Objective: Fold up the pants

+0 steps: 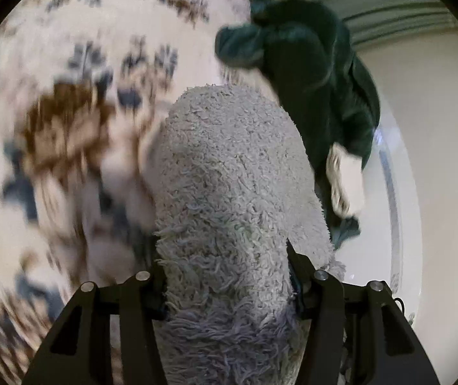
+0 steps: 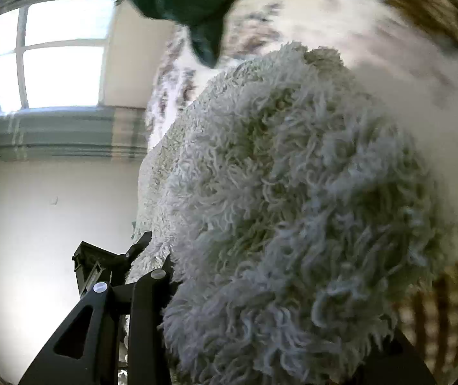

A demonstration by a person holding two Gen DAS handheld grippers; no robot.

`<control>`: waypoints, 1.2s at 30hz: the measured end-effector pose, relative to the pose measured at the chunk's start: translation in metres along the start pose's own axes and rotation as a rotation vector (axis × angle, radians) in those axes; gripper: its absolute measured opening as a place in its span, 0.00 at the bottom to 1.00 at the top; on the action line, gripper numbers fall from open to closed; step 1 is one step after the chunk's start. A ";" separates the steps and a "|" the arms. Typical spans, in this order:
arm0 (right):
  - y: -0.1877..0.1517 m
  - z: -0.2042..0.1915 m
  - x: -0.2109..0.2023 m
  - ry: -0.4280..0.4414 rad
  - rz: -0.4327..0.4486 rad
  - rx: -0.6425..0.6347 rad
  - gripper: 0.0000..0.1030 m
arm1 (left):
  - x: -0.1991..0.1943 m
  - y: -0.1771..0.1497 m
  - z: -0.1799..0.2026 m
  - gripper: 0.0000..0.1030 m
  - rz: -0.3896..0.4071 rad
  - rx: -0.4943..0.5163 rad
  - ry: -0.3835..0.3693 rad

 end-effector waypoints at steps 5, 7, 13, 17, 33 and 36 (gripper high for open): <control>0.046 -0.062 0.080 0.034 0.007 -0.065 0.38 | -0.016 0.118 -0.028 0.50 0.073 0.037 -0.009; 0.070 -0.089 0.125 0.047 0.016 -0.074 0.38 | -0.018 0.165 -0.045 0.50 0.089 0.054 0.002; 0.143 -0.153 0.286 0.081 0.029 -0.093 0.38 | -0.017 0.319 -0.114 0.50 0.133 0.109 0.068; 0.178 -0.172 0.376 0.079 0.025 -0.131 0.38 | -0.005 0.387 -0.162 0.50 0.148 0.127 0.101; 0.170 -0.155 0.448 -0.461 -0.093 -0.360 0.88 | -0.021 0.369 -0.244 0.77 0.112 0.164 0.409; 0.150 -0.155 0.417 -0.571 -0.068 -0.409 0.88 | -0.016 0.353 -0.255 0.78 0.082 0.200 0.513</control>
Point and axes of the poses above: each gripper's, at about its wrist camera, not at the fingertips, and x roughly the way its jaws point, z to its right, y to its top, the point moved 6 cm from there along x, roughly the way its jaws point
